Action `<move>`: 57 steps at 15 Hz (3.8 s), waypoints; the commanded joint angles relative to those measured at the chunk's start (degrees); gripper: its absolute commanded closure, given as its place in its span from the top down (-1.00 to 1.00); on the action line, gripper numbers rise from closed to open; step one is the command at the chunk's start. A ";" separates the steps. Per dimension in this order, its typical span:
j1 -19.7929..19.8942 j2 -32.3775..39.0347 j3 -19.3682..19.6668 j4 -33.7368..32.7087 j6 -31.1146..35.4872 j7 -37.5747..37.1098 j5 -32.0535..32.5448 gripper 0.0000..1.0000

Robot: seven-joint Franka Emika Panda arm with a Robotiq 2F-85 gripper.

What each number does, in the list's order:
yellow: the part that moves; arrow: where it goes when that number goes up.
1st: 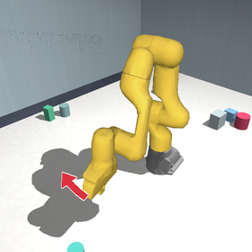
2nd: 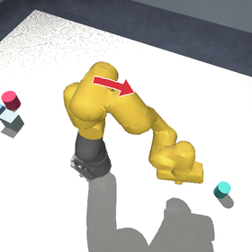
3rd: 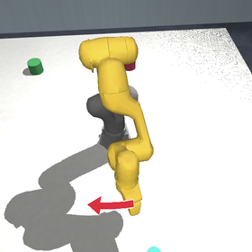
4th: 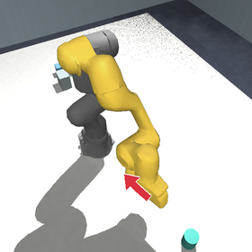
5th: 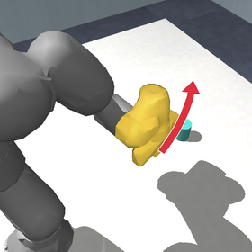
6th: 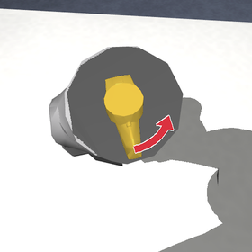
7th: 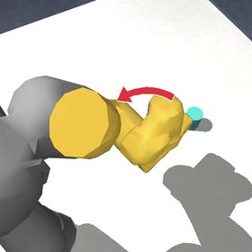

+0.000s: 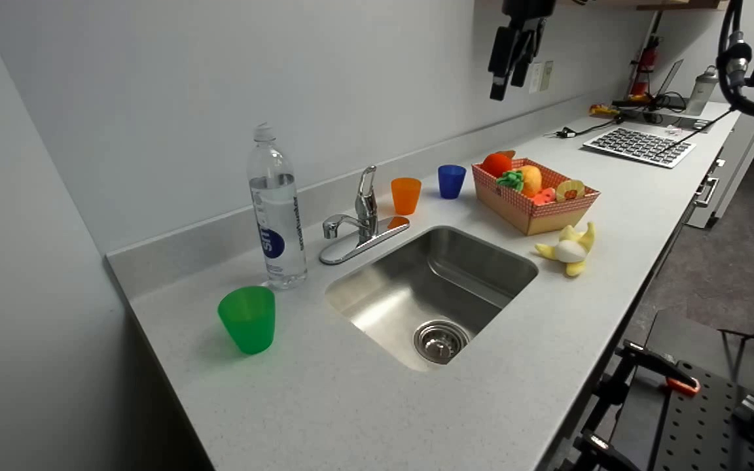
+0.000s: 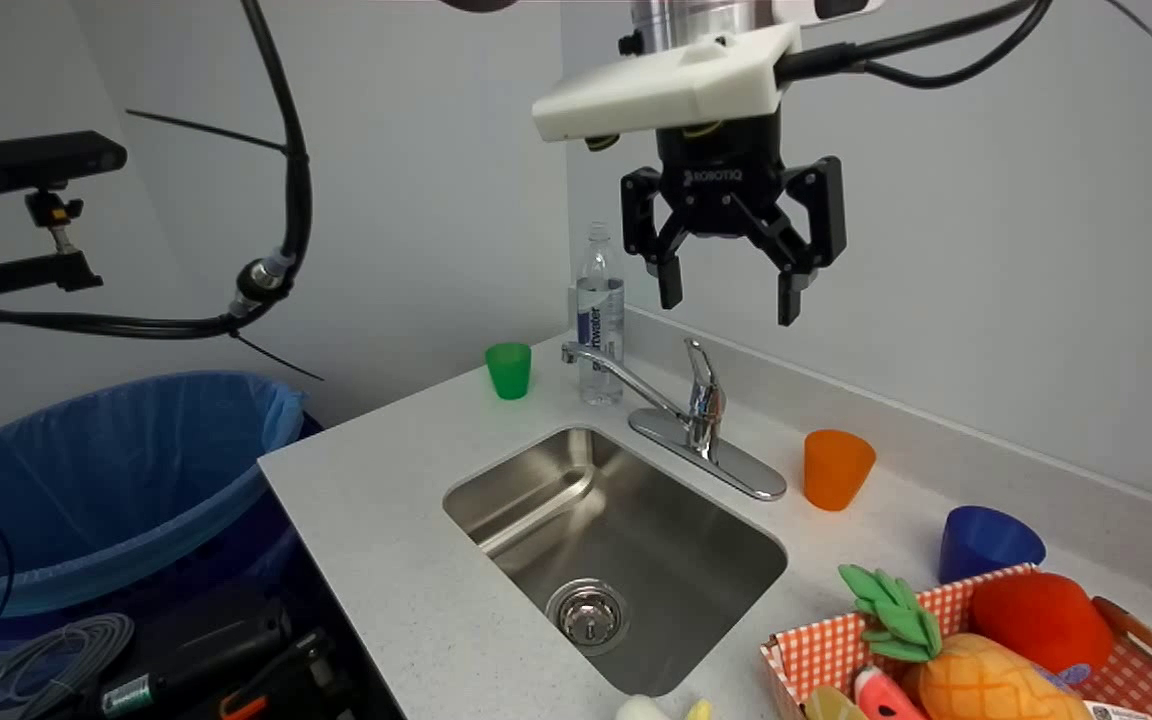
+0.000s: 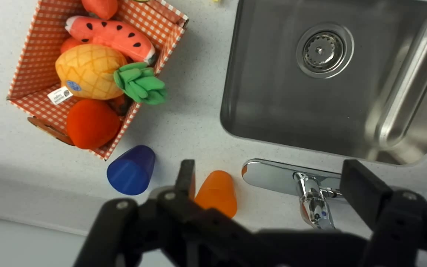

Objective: Pull down the faucet handle

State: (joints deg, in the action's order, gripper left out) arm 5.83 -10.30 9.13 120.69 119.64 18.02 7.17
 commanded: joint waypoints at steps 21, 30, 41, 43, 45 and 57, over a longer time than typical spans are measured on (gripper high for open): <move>-2.04 38.08 -7.66 -36.32 -0.25 -2.94 -3.27 1.00; -2.94 45.73 -7.79 -44.50 -1.20 -2.67 -1.60 0.45; -3.01 46.65 -9.26 -44.97 -1.36 -5.45 -4.29 -1.00; -3.64 46.74 -8.83 -44.58 -1.19 -8.72 -3.81 -1.00; -4.05 46.75 -8.54 -44.50 -2.27 -12.40 -4.05 -1.00; -5.26 44.63 -9.09 -40.93 -3.20 -18.95 -4.39 -1.00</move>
State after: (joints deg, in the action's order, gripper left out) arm 0.94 36.06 -0.06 78.19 117.75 -0.52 3.88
